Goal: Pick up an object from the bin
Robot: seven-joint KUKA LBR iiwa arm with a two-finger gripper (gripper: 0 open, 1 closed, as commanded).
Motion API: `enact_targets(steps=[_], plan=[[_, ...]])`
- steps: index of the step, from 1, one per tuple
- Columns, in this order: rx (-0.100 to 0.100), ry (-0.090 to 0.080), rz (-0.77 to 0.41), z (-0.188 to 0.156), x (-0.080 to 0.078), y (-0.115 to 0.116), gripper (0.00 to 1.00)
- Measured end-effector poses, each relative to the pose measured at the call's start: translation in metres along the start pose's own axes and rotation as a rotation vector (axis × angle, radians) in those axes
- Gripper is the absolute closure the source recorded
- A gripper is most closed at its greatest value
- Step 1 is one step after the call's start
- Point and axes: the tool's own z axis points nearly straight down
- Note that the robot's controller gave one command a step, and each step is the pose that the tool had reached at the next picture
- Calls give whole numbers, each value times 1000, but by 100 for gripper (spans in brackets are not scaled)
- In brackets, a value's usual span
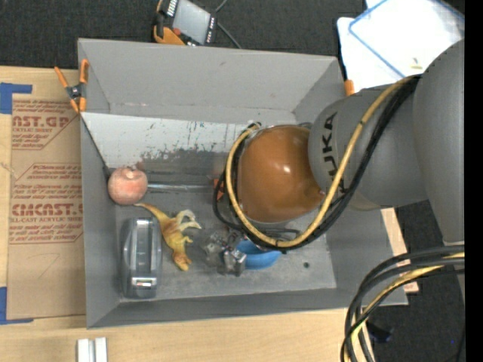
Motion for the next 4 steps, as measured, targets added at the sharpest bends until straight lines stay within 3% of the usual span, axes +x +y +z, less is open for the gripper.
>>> enact_targets(steps=[1, 2, 3, 4], plan=[[-4, -1, -254, -52, -17, 5, 100], [-7, 1, -171, -36, -16, 4, 100], [-4, -4, -195, -48, -17, 6, 100], [-10, 0, -166, -27, -11, 2, 100]])
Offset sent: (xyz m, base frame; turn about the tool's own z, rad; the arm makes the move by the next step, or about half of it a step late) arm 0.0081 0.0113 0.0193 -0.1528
